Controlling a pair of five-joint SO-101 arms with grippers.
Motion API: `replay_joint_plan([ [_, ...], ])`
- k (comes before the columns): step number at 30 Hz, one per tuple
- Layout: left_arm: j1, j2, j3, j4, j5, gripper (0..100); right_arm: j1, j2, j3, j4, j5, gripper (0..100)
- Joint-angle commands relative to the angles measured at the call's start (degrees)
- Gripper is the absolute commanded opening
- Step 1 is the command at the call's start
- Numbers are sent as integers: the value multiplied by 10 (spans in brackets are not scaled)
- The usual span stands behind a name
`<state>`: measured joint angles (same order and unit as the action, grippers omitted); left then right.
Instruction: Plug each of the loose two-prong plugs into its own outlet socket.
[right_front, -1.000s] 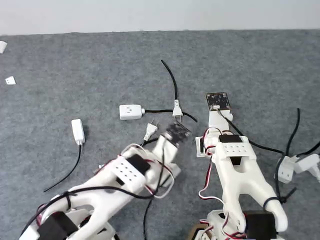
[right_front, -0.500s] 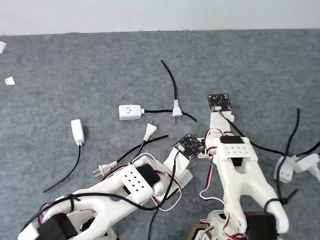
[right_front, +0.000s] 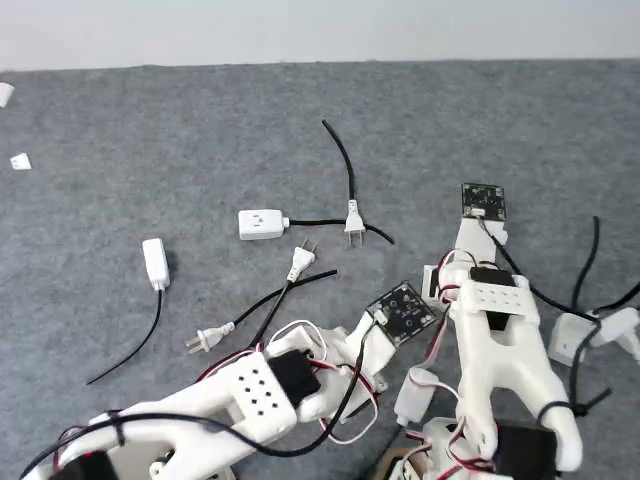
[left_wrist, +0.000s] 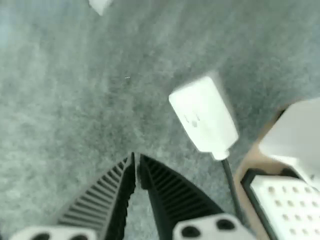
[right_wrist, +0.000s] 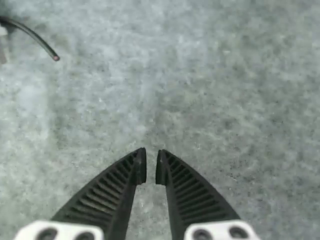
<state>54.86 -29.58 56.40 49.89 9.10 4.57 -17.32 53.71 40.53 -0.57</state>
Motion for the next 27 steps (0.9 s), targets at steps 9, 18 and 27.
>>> replay_joint_plan([
  [9,4,-27,-18,-23,5,14,121,-8,-54,25,-52,43],
  [18,90,-22,-43,-55,8,14,354,-1,-69,118,-78,65],
  [27,85,24,-51,-108,9,13,592,-8,-78,60,-98,85],
])
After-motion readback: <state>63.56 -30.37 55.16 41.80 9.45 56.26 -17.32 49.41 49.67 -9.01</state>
